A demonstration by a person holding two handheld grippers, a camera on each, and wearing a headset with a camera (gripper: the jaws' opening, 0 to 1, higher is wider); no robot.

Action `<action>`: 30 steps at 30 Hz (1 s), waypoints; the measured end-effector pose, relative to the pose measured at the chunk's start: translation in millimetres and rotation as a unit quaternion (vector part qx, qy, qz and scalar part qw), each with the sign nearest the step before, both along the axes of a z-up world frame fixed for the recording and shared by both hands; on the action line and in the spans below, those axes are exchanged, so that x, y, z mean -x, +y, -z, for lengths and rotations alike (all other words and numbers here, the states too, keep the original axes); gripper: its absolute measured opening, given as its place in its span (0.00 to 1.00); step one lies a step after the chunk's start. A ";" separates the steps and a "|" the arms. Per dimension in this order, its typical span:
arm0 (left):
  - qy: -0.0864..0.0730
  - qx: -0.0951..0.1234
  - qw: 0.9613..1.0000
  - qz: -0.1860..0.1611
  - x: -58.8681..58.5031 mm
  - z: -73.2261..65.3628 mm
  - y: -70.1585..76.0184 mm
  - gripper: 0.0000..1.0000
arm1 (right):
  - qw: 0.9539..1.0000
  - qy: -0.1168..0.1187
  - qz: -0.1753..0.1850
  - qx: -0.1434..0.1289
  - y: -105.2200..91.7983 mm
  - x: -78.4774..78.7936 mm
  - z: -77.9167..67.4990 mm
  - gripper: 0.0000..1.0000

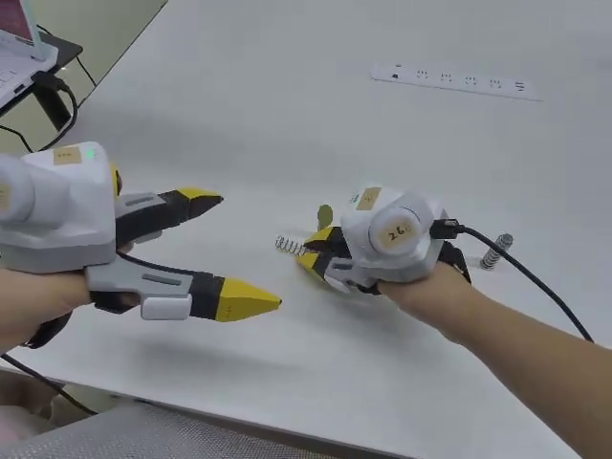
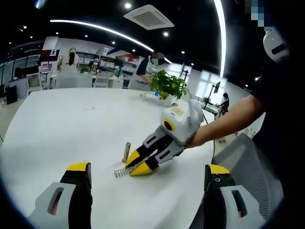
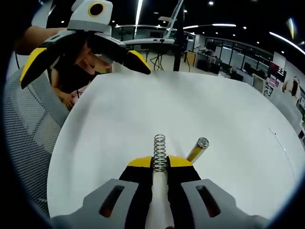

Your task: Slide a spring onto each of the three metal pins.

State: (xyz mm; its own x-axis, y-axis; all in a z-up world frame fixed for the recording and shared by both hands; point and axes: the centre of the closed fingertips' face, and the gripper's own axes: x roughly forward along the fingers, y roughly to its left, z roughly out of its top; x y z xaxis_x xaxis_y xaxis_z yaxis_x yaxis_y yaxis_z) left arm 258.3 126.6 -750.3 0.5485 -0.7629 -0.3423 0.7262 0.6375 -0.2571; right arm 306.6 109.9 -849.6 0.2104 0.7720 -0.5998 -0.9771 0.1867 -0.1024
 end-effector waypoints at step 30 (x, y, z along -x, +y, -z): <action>-0.015 0.003 0.999 0.045 -5.8 -1.4 -43.4 0.94 | 0.998 -0.015 -0.058 -0.010 -65.4 31.7 -65.1 0.08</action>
State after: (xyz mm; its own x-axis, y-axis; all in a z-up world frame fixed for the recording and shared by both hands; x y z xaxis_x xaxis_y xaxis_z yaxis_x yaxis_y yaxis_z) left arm 264.1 83.2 -748.9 0.4867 -0.8119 -0.3225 0.7884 0.5672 -0.2383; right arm 275.0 44.5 -784.6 0.1362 0.8041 -0.5787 -0.9888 0.0744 -0.1293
